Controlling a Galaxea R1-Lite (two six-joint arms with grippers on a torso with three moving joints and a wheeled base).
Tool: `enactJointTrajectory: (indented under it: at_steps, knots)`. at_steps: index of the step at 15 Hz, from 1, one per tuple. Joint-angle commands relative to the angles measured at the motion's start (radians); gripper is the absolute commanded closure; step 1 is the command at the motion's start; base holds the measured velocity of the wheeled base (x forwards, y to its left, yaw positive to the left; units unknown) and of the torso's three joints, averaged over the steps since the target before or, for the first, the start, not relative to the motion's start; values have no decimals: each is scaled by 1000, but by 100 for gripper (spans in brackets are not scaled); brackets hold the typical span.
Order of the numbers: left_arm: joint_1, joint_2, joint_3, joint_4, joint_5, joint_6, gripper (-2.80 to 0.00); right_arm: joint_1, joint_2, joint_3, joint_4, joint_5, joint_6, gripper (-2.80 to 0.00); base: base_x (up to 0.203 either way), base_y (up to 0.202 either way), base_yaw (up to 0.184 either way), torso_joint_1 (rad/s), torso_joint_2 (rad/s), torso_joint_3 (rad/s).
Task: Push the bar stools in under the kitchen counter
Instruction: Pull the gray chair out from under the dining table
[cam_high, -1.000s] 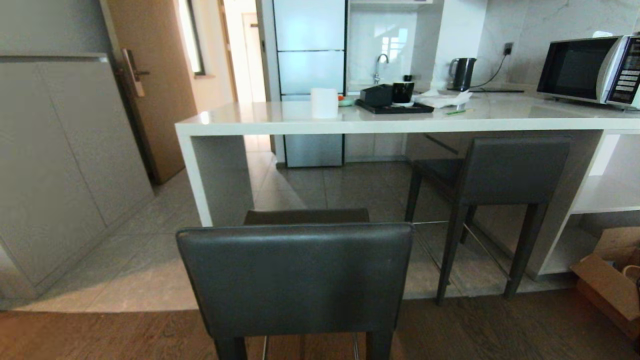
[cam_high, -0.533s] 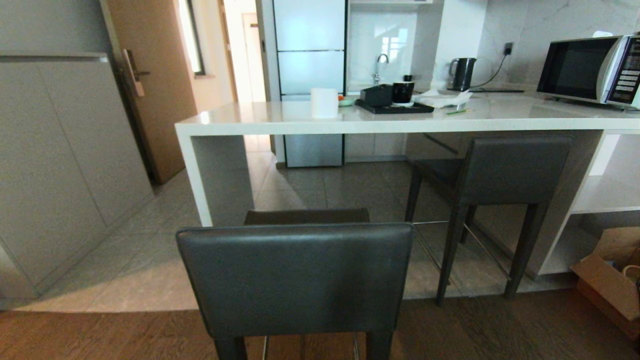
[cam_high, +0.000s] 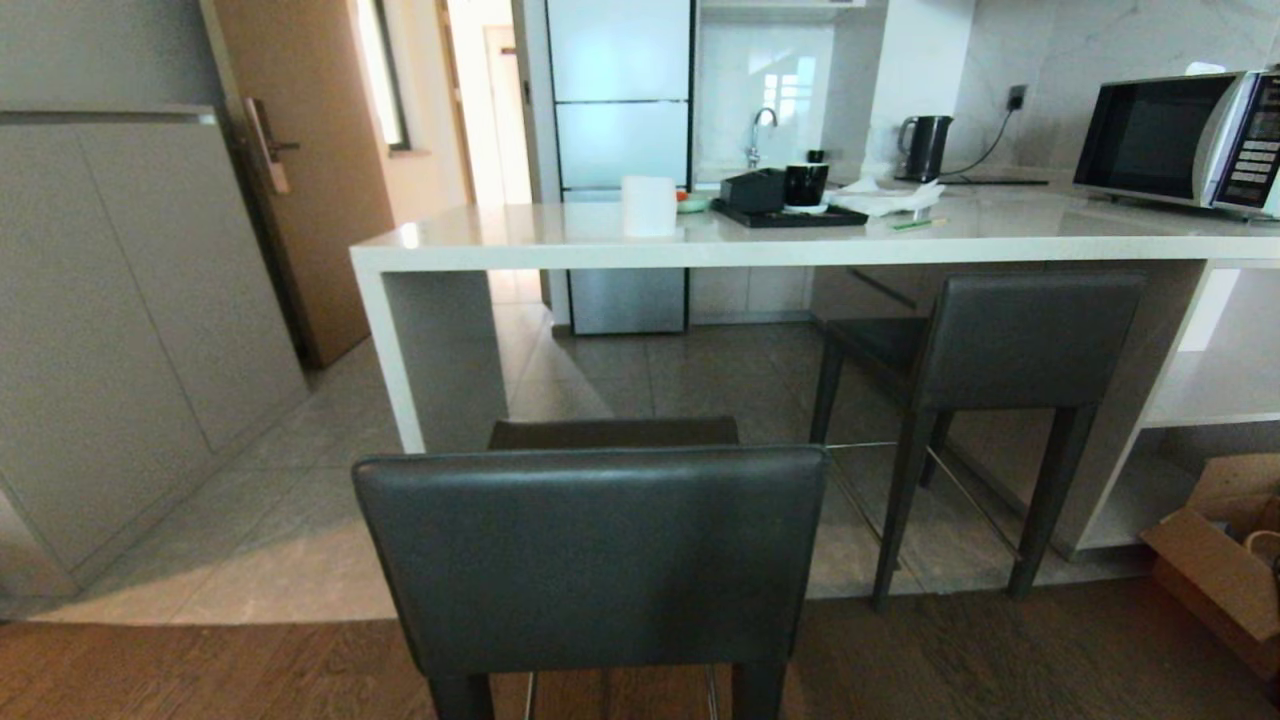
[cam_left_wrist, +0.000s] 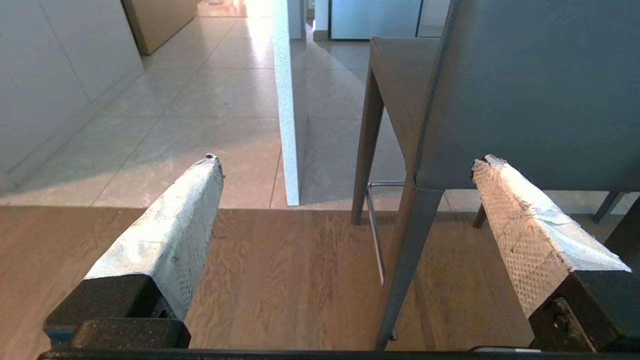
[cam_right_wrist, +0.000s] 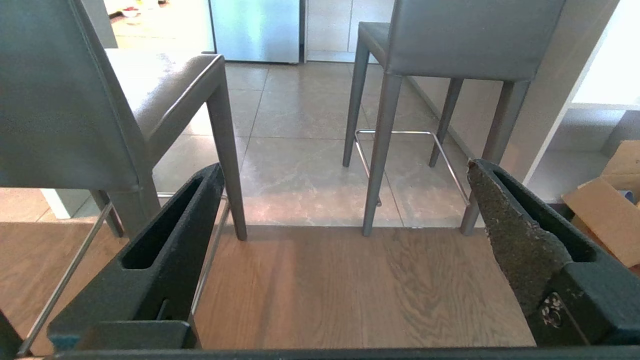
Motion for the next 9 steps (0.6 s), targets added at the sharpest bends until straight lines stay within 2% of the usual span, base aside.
enactJointTrajectory:
  at_steps: [1,8,9]
  knots:
    - [0,0,0,0,1,-2,-280,-1,-1,9,-1,0,1,-280,0,0,0,0,0,0]
    - [-3,1,0,0,-2,-8,-280,1,-1,9,-2,-6,5,-280,0,0,0,0,0,0]
    - [-3,0,0,0,-2,-8,-280,0,0,9,-4,-11,46,-280,0,0,0,0,0,0]
